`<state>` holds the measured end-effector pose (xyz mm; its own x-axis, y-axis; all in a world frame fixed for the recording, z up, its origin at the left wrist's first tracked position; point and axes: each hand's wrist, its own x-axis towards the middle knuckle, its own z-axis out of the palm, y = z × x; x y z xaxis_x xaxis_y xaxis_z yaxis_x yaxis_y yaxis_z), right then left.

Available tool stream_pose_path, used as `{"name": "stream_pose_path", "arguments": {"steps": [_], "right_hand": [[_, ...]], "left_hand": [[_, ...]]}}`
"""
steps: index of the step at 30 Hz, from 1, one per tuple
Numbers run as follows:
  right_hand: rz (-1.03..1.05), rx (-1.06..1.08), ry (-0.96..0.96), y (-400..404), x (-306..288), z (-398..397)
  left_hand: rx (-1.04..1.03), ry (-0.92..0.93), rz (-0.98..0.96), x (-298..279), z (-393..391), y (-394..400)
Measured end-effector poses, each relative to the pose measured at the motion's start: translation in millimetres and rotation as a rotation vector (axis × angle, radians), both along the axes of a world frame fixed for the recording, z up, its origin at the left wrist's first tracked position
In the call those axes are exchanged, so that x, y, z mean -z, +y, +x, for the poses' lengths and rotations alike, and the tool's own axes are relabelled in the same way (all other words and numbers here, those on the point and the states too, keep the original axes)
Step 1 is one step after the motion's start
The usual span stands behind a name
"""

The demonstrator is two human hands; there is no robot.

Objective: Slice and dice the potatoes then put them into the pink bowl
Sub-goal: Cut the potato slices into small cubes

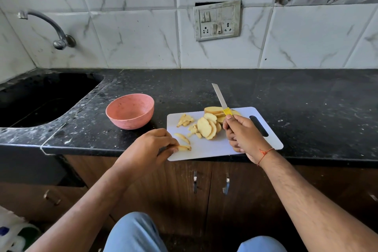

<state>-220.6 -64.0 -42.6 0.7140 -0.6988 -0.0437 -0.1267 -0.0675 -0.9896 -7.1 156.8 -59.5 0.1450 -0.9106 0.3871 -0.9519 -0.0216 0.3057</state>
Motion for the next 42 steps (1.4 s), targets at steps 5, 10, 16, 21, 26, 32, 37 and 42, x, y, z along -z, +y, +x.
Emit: {"name": "stream_pose_path", "arguments": {"steps": [5,10,16,21,26,32,37,42], "right_hand": [[-0.012,0.006,0.007,1,0,0],[-0.007,0.008,0.0,1,1,0],[0.001,0.005,-0.017,1,1,1],[-0.002,0.005,-0.015,1,1,0],[-0.009,0.009,-0.007,2,0,0],[-0.01,0.013,-0.002,2,-1,0],[-0.013,0.009,0.001,2,-1,0],[-0.005,0.013,0.0,2,-1,0]], "left_hand": [[-0.034,0.051,0.079,-7,-1,-4],[-0.089,0.045,0.147,-16,-3,-13],[-0.14,-0.033,0.181,-16,-7,-15],[-0.2,0.002,0.213,-23,-10,-12],[-0.222,0.085,0.267,-38,-10,-11],[-0.197,0.114,0.3,-29,-19,-14],[-0.286,0.124,0.174,-18,-19,-26],[-0.311,0.056,0.109,-12,-13,-41]]}}
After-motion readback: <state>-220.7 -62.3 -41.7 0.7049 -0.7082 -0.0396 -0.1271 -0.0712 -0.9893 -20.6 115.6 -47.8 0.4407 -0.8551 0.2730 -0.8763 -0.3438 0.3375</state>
